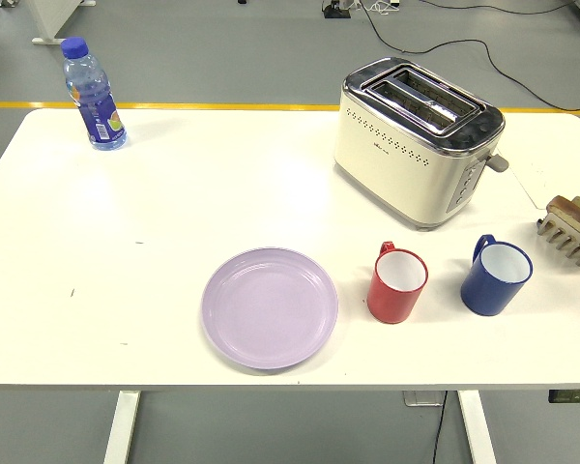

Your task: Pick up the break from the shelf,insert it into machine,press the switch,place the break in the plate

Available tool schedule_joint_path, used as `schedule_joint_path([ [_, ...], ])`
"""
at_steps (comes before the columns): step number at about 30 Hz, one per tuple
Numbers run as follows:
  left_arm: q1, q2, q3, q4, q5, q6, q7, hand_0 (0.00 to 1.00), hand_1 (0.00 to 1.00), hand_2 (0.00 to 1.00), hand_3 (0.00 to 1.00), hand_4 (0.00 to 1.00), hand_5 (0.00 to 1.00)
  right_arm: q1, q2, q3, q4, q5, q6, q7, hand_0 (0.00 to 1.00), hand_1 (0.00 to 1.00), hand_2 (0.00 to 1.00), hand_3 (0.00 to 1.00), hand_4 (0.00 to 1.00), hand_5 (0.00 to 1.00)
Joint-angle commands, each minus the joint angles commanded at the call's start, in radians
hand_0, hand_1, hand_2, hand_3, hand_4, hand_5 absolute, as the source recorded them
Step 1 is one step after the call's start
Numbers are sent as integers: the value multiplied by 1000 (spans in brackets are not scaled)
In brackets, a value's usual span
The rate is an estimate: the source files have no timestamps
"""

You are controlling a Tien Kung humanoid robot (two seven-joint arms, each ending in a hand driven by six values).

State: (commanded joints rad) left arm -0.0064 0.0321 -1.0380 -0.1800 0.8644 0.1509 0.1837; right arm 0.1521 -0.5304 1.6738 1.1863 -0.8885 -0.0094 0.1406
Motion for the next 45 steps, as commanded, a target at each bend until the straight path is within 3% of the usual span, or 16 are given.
schedule_joint_path([
  [3,0,0,1,0,-1,0,0,702,740,741,598,371,859,1,0,-2,5,-65,2,-2,856,822,868,866,799,149],
  [9,-4,0,7,0,-8,0,0,702,741,741,598,371,860,8,-3,-27,41,-357,53,-3,883,840,889,892,831,188],
  [10,-5,0,6,0,-8,0,0,703,739,740,597,371,860,9,-3,-30,44,-403,58,-4,923,872,927,946,891,230],
  [12,-5,1,7,0,-9,0,-1,703,739,740,597,371,860,11,-3,-35,47,-481,62,-7,923,872,927,946,891,230],
  [13,-6,1,13,0,-20,2,-3,703,739,740,597,371,860,16,-1,-49,54,-585,70,-14,923,872,927,946,891,230],
  [15,-6,1,17,0,-30,3,-4,703,739,738,595,370,860,20,0,-62,58,-642,67,-16,939,888,939,963,906,247],
  [29,-8,4,16,0,-35,5,-8,703,740,737,595,370,859,46,-1,-148,76,-732,47,-71,945,900,947,972,930,270],
  [45,-11,3,21,0,-44,6,-8,704,738,735,595,369,856,117,-4,-236,16,-798,74,-133,933,898,950,964,930,282],
])
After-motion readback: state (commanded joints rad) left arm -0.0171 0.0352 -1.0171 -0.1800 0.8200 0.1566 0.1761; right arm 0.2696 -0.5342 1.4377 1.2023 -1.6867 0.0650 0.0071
